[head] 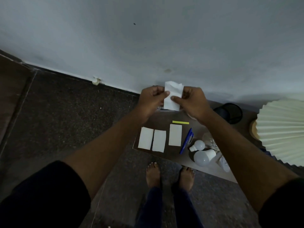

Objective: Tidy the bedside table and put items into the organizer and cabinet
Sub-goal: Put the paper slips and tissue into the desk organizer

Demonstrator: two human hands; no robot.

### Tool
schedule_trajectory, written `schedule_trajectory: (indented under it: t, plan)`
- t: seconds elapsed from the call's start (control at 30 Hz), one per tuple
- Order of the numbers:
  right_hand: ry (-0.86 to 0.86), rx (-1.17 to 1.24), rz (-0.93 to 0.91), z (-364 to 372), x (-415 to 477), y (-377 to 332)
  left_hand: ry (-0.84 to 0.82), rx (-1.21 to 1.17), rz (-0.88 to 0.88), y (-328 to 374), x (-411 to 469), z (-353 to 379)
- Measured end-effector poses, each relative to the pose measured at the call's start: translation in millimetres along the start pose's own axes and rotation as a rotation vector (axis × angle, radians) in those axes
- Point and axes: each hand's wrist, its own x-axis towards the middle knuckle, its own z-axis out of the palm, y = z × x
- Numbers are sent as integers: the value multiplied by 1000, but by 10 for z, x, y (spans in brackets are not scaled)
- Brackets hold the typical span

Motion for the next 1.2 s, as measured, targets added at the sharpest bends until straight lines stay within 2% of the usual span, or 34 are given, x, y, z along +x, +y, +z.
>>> schedule_trajectory:
  t: [0.13, 0.33, 0.77, 1.03, 1.2]
  plan:
    - [39, -119, -39, -100, 302, -47, 18, -11, 36, 112, 207, -12]
    - [81, -320, -196, -75, 527, -35, 91, 66, 50, 163, 400, -23]
    - [92, -407, -236, 67, 758, 143, 130, 176, 58, 76, 566, -67]
    - [66, -433, -233, 134, 753, 239, 69, 406, 150, 14, 627, -90]
    - [52, -473, -231, 197, 753, 319, 100, 557, 193, -39, 678, -80]
